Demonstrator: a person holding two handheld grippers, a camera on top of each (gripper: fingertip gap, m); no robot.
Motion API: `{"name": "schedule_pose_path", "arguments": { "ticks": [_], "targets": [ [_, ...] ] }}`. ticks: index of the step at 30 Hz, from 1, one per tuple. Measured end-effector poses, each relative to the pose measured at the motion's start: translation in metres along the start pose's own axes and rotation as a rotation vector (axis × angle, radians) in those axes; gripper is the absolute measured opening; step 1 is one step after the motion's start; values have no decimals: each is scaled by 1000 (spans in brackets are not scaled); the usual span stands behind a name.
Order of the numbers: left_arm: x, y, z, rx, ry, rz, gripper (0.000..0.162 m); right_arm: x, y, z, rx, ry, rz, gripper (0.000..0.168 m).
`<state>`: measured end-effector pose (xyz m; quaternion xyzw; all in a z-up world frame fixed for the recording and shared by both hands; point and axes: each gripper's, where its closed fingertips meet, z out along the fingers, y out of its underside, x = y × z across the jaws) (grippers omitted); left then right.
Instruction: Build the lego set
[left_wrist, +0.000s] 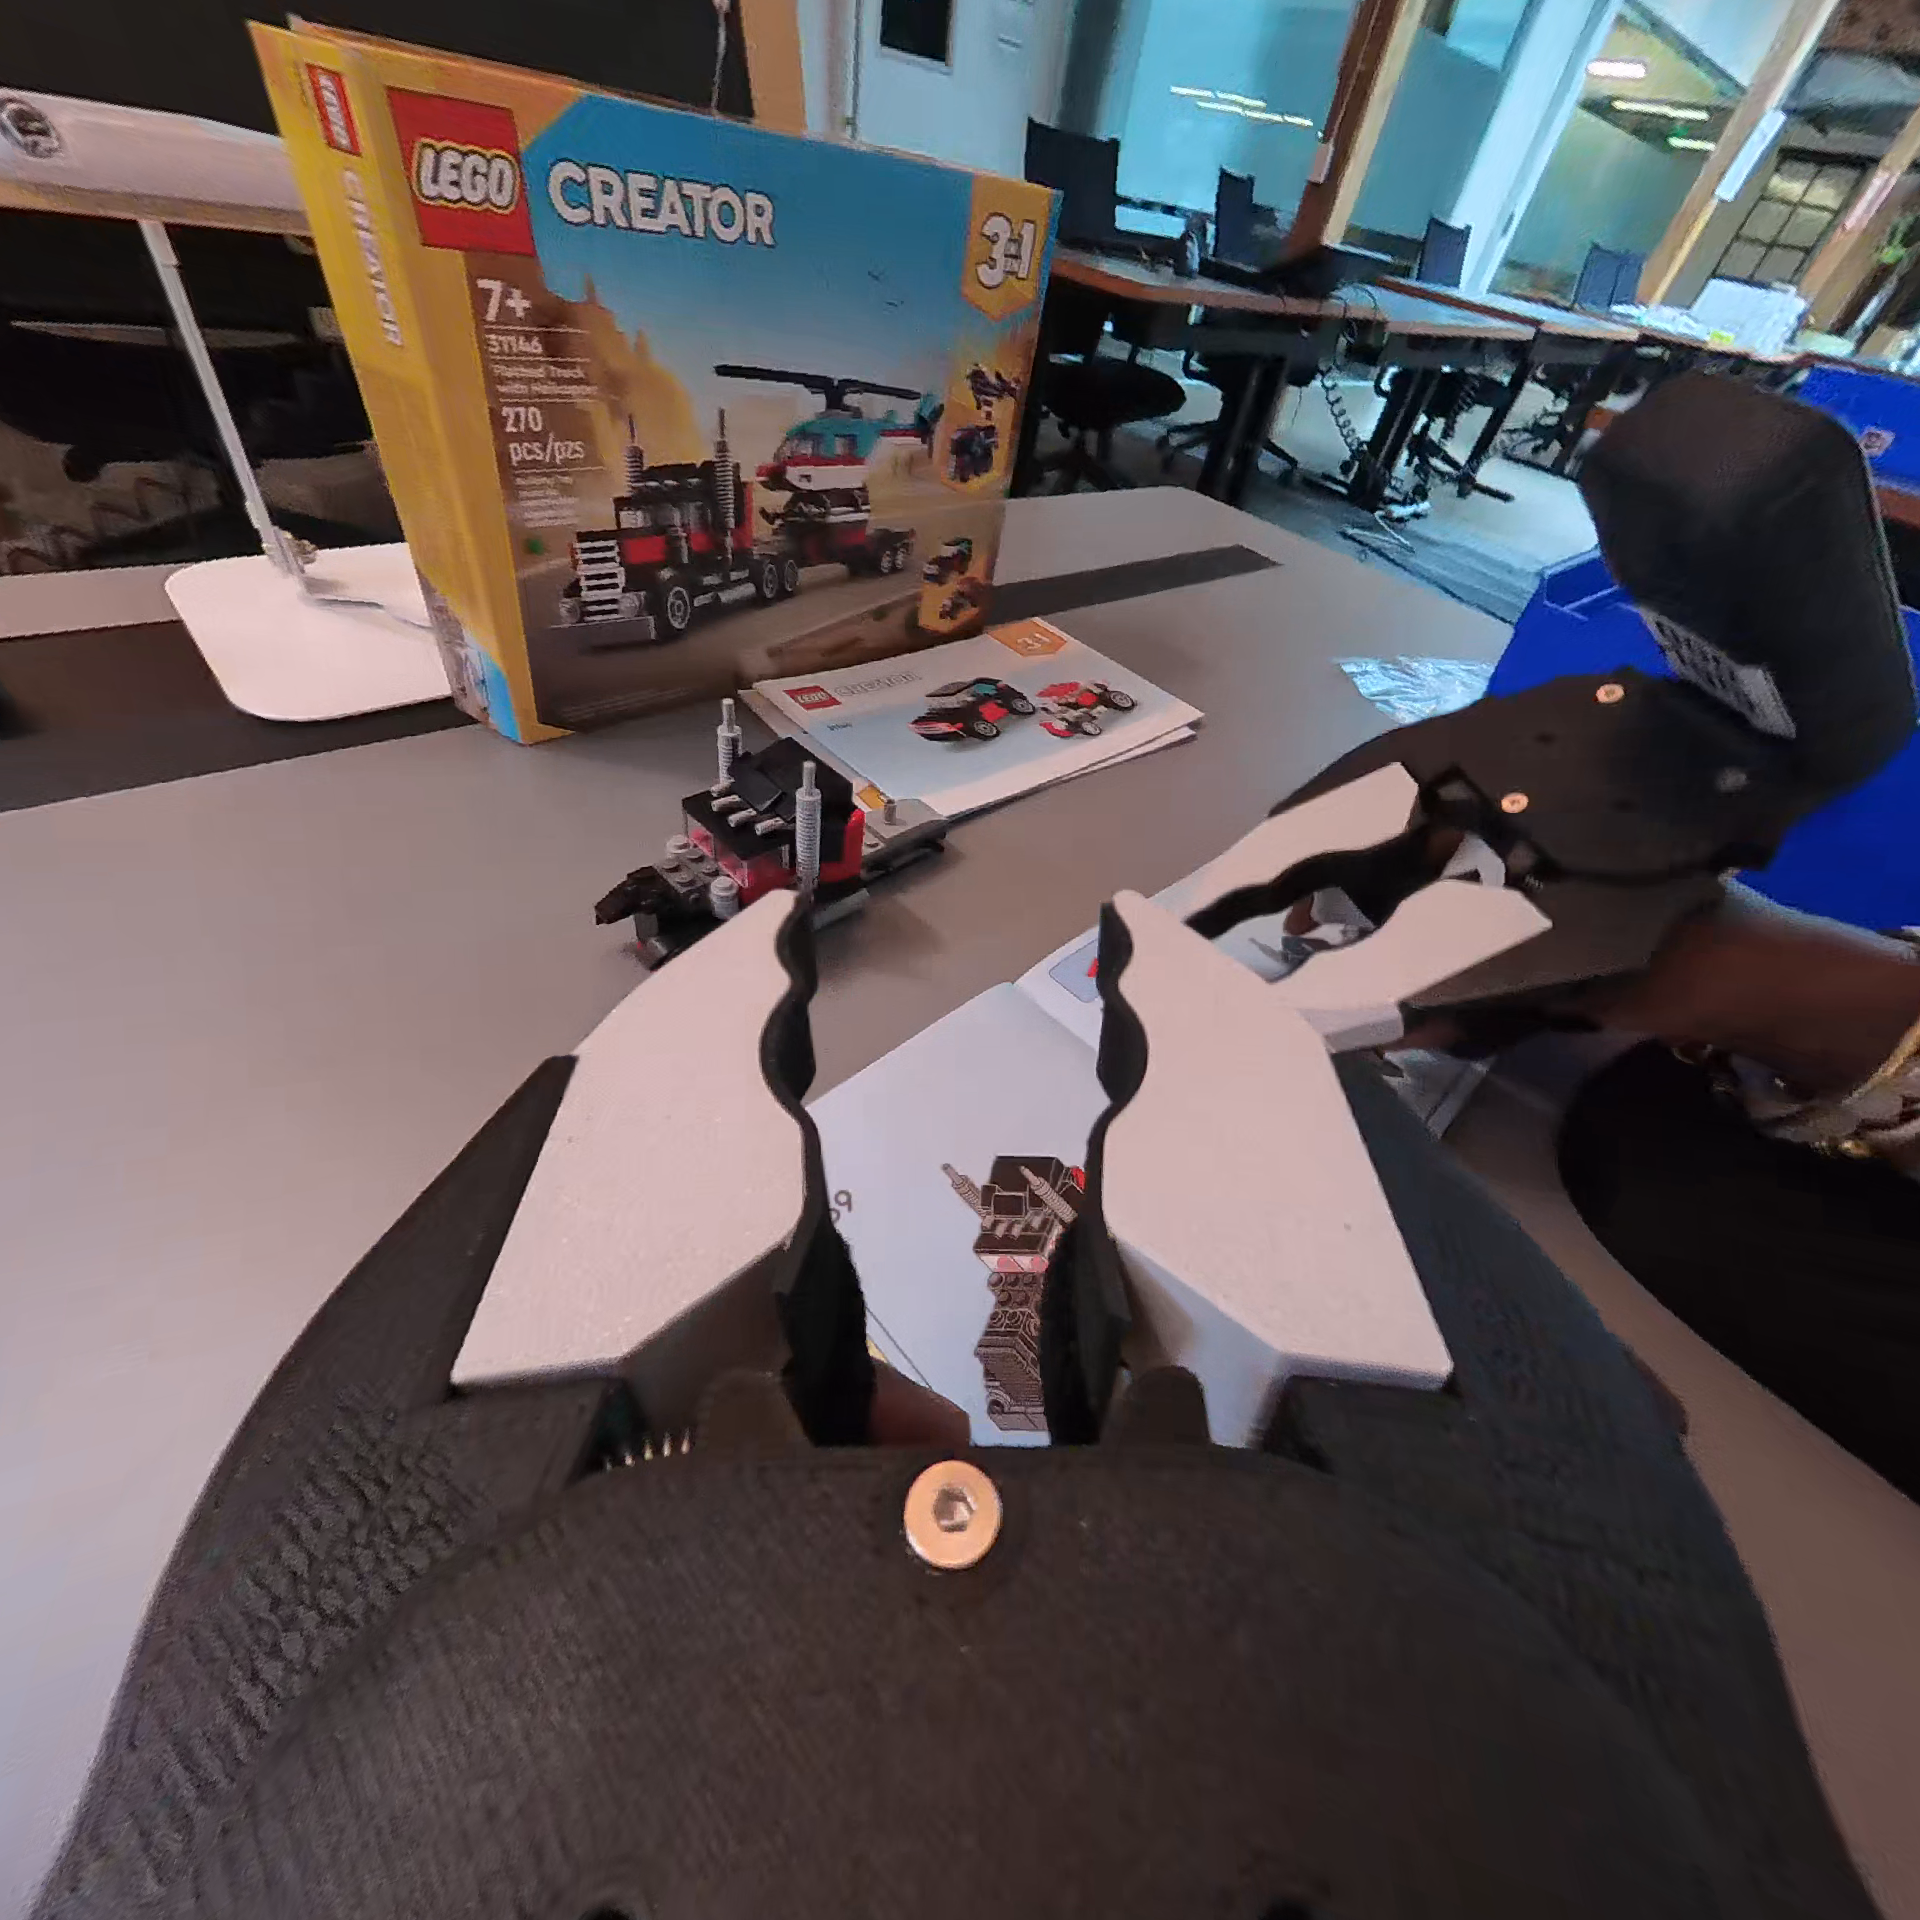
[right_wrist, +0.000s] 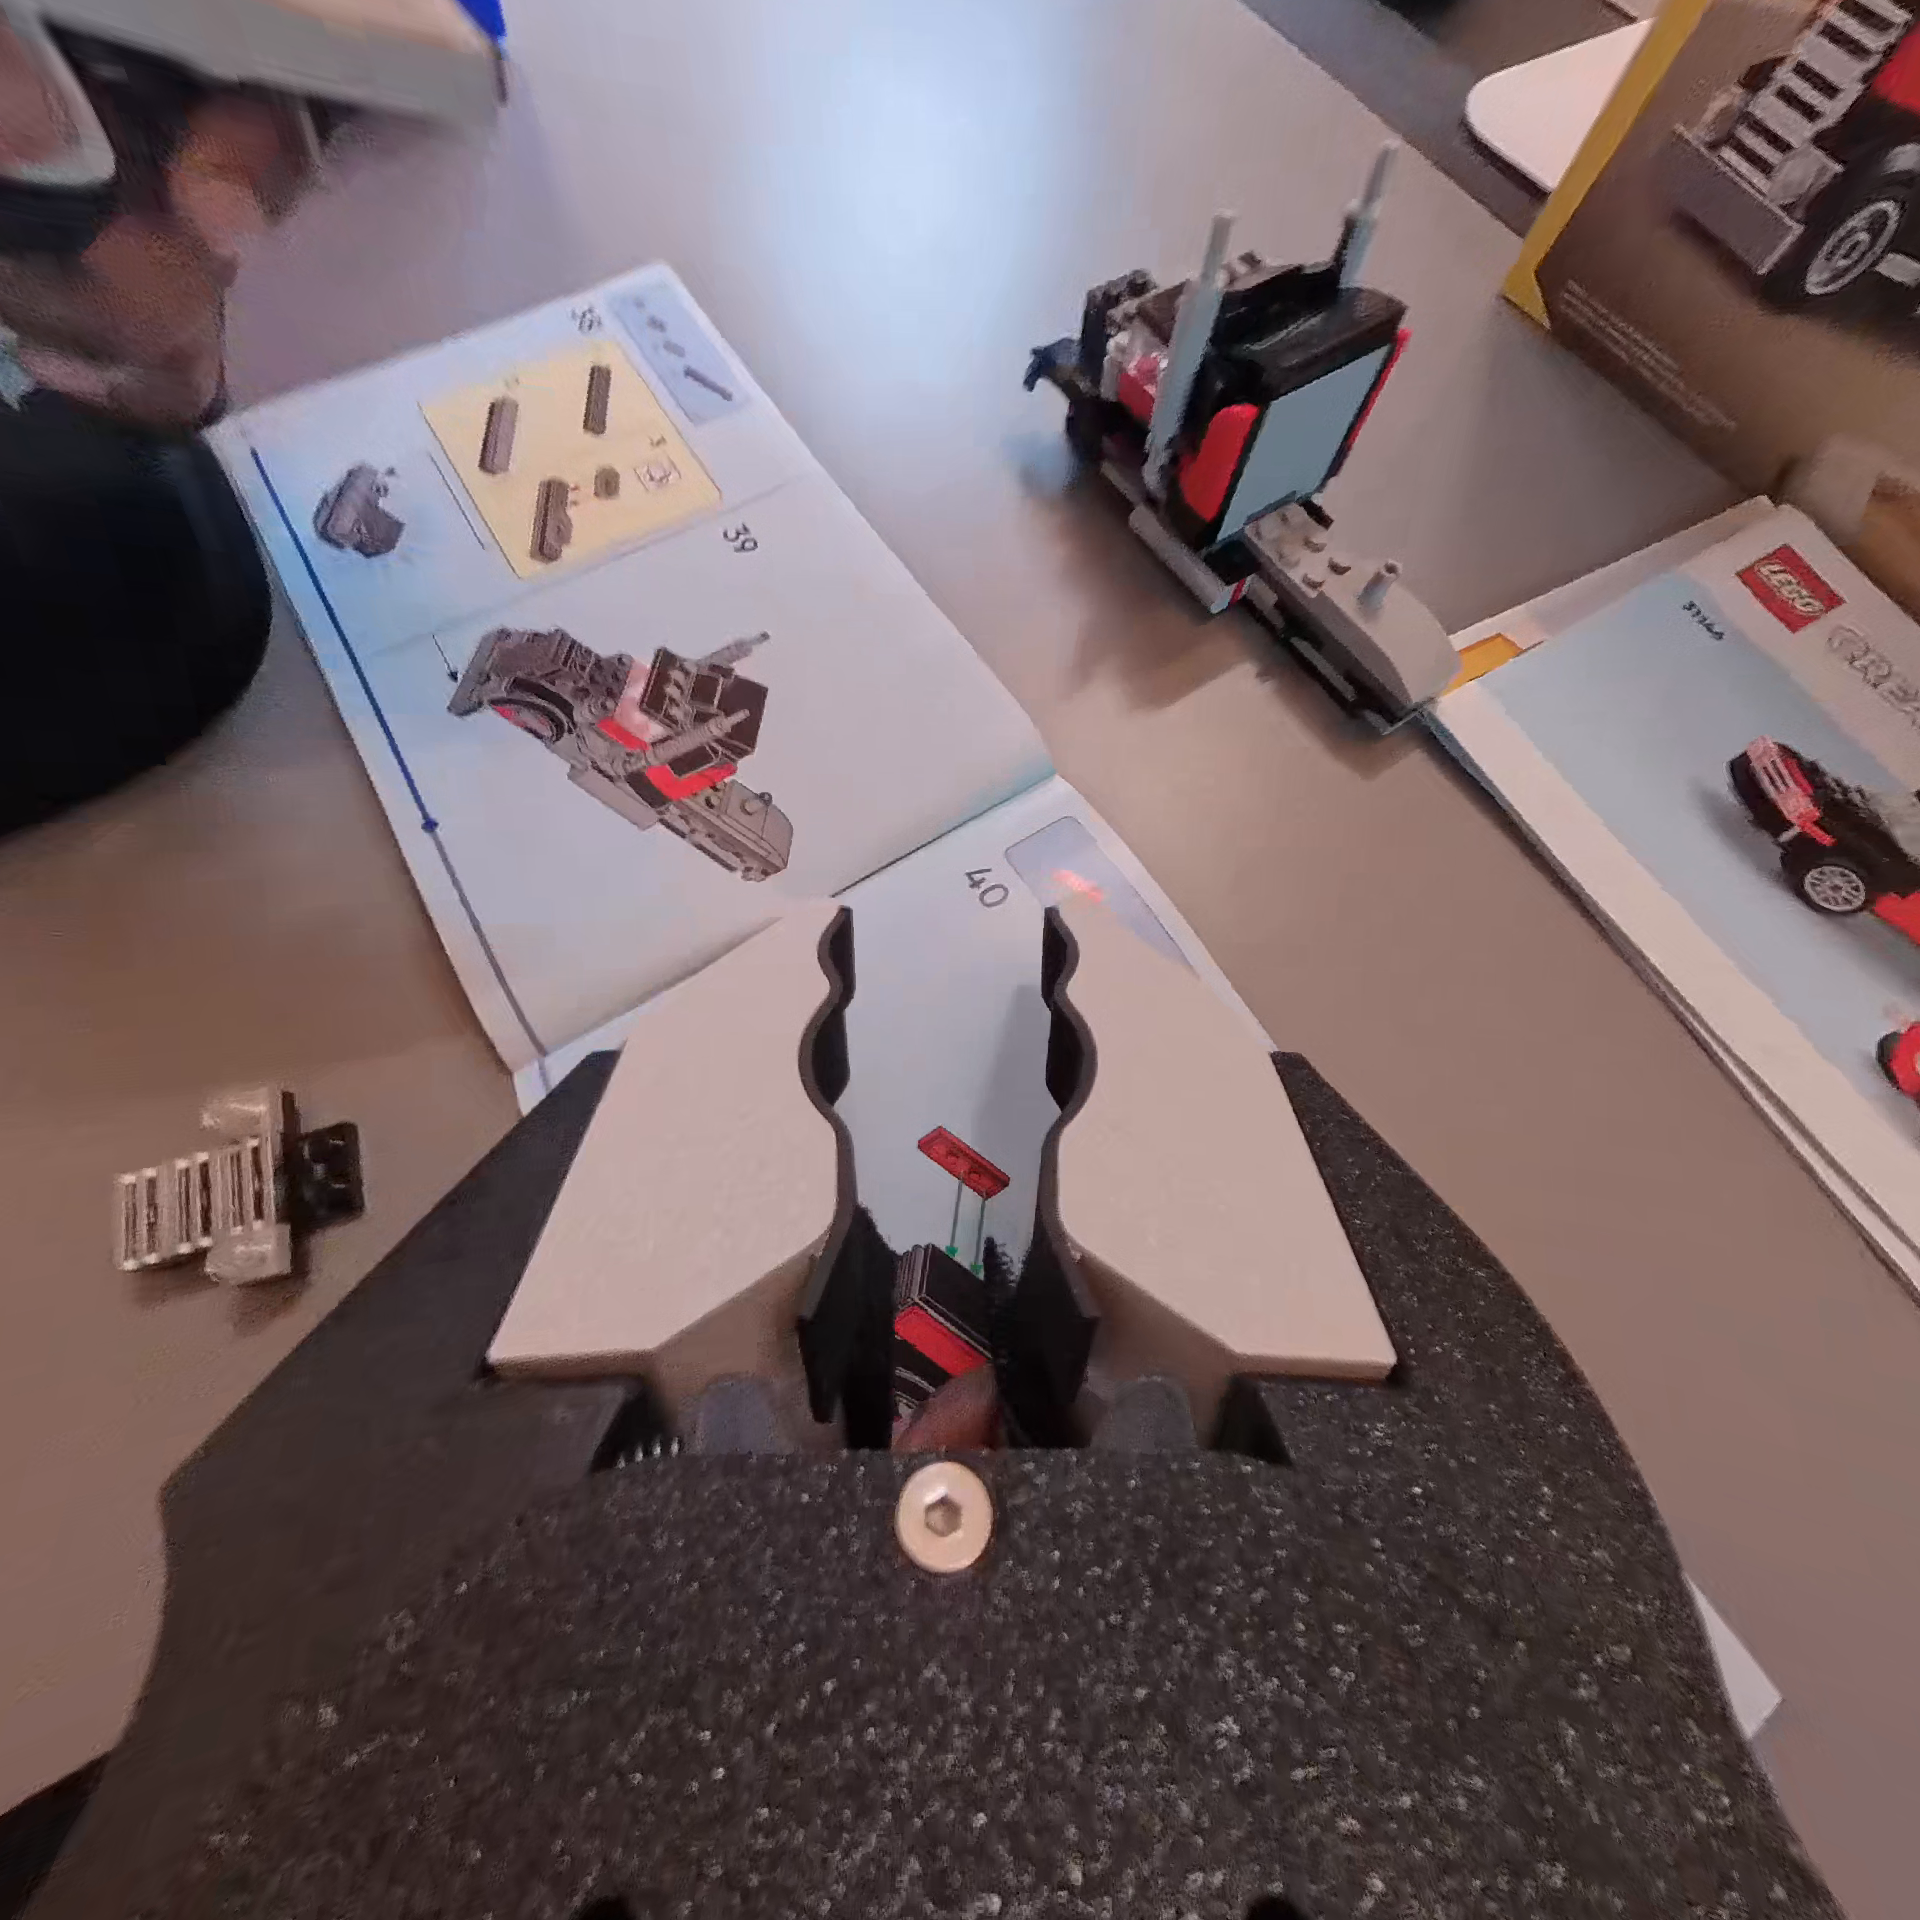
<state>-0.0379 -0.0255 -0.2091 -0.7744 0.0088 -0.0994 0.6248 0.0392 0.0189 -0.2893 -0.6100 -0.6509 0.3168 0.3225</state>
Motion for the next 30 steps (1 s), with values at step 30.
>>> {"name": "schedule_pose_path", "arguments": {
  "ticks": [30],
  "targets": [
    [-33, 7, -3, 48, -213, 117, 51, -7, 15, 5, -56, -89, 85, 39]
  ]
}}
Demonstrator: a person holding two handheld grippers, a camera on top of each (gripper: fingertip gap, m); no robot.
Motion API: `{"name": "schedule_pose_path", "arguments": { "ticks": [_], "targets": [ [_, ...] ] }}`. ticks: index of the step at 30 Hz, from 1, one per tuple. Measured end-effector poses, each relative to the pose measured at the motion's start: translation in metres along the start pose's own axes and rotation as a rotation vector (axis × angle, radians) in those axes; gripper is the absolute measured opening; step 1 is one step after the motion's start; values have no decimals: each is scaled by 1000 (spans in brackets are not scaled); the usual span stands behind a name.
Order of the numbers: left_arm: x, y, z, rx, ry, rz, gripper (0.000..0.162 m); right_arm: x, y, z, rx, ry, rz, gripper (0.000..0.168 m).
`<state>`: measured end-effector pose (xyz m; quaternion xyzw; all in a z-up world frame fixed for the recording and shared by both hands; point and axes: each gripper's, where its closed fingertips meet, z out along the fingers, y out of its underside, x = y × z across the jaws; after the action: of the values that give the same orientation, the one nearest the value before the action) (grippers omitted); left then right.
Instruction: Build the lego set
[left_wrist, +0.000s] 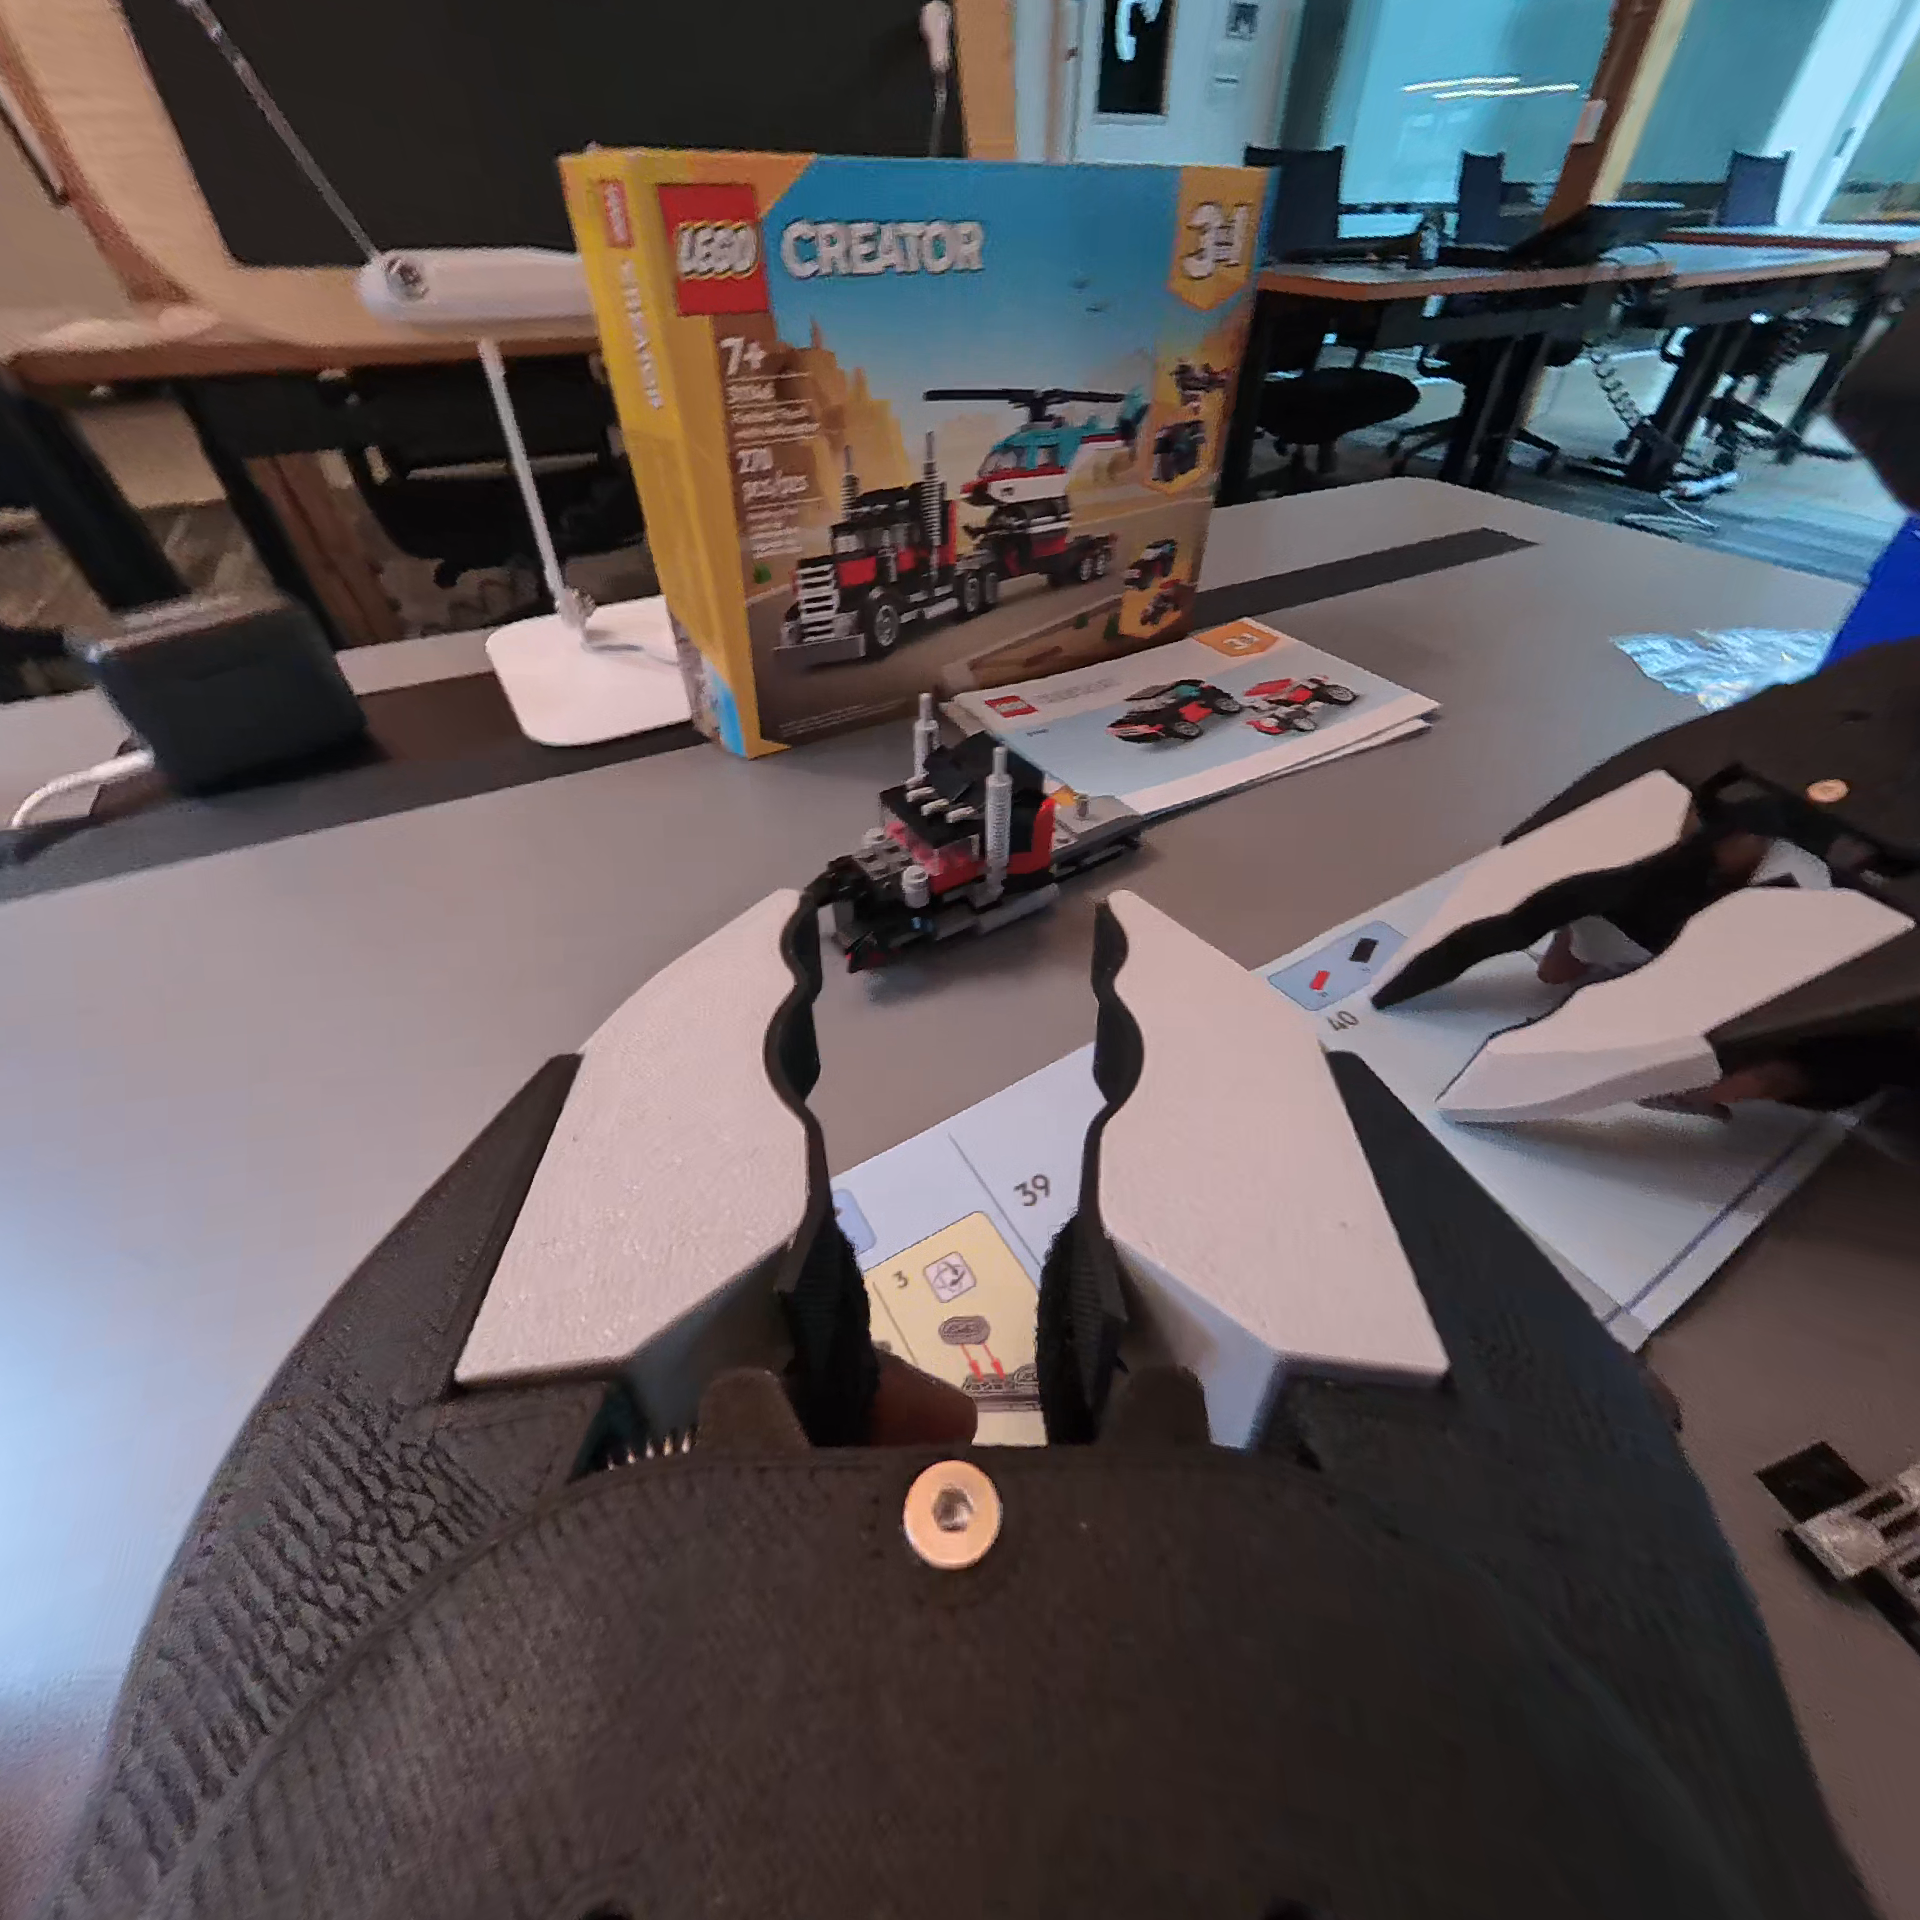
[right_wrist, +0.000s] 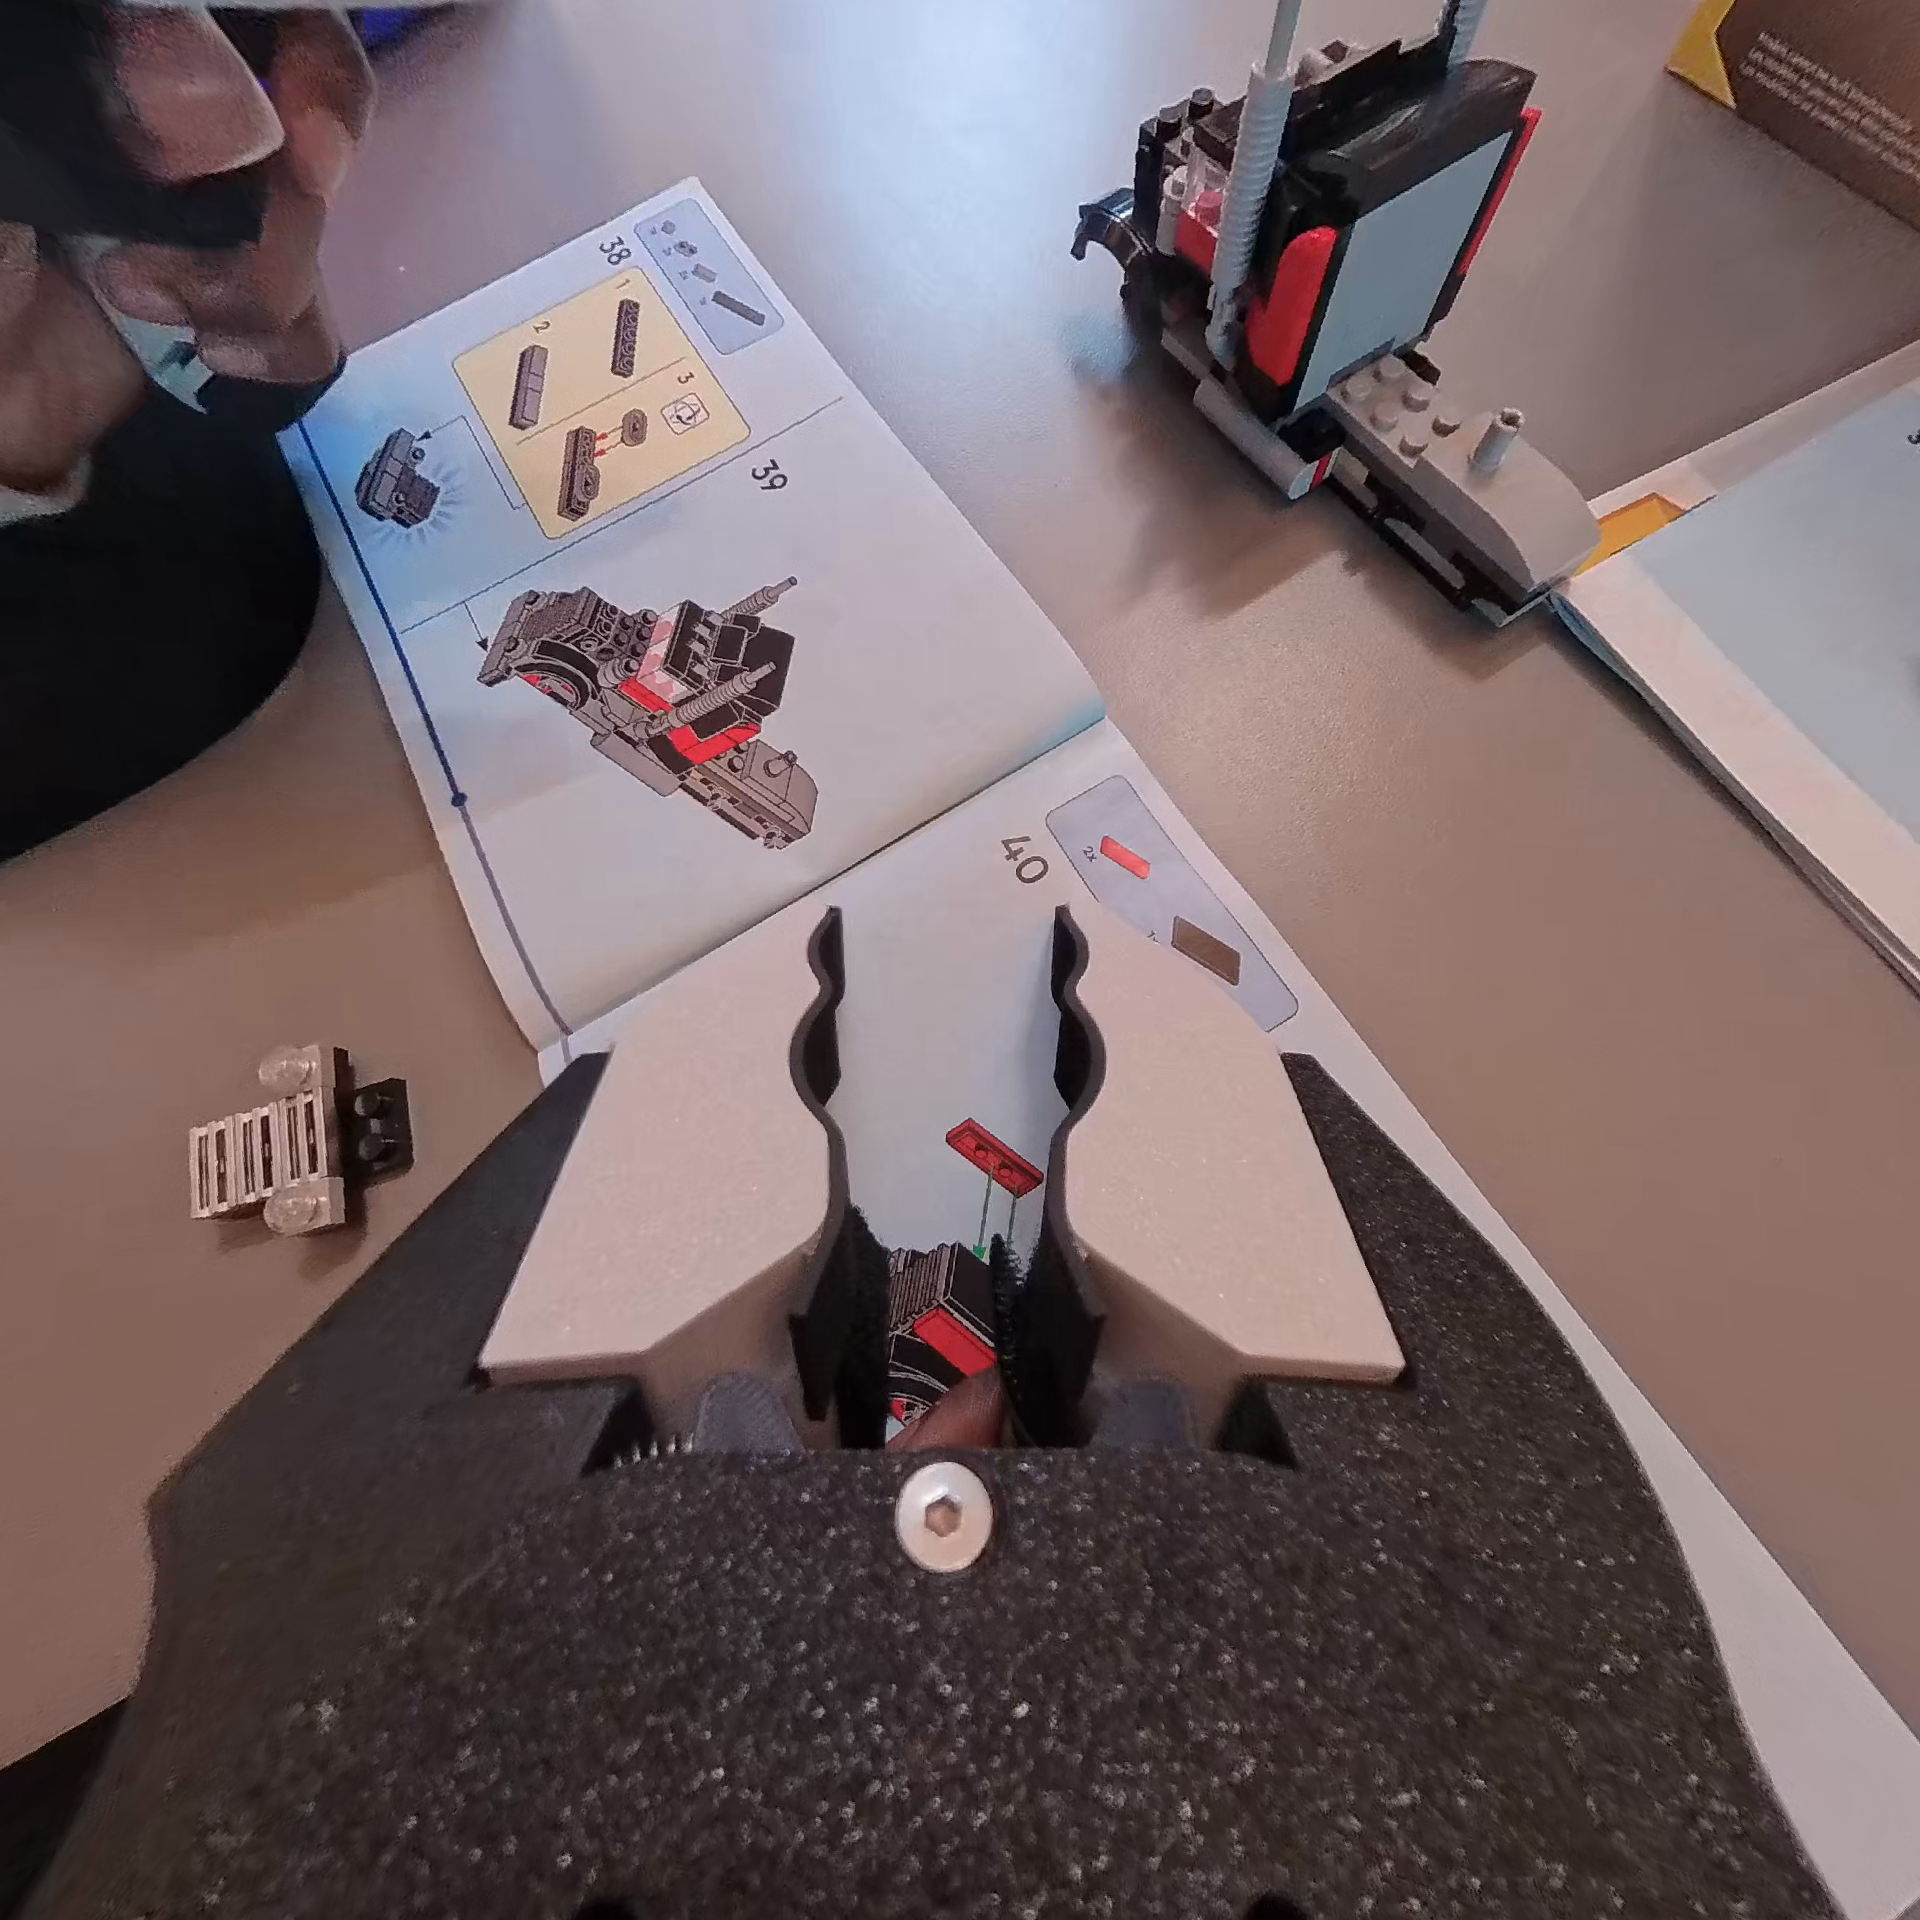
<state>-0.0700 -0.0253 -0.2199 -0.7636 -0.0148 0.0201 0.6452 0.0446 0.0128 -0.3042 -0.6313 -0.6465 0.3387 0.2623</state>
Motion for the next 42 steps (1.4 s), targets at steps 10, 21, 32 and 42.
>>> {"name": "schedule_pose_path", "arguments": {
  "ticks": [10, 21, 32, 42],
  "targets": [
    [-16, 13, -18, -158, 32, -236, 55, 3, 1, -3, 5, 0, 38, 33],
    [30, 28, -35, -250, 288, -189, 37, 7, 2, -6, 18, -35, 114, 28],
    [-60, 39, -57, -244, -229, -104, 28, 7, 3, -9, 24, -50, 143, 28],
    [-68, 42, -61, -208, -199, -235, 28, 8, 4, -10, 28, -60, 172, 26]
  ]
}}
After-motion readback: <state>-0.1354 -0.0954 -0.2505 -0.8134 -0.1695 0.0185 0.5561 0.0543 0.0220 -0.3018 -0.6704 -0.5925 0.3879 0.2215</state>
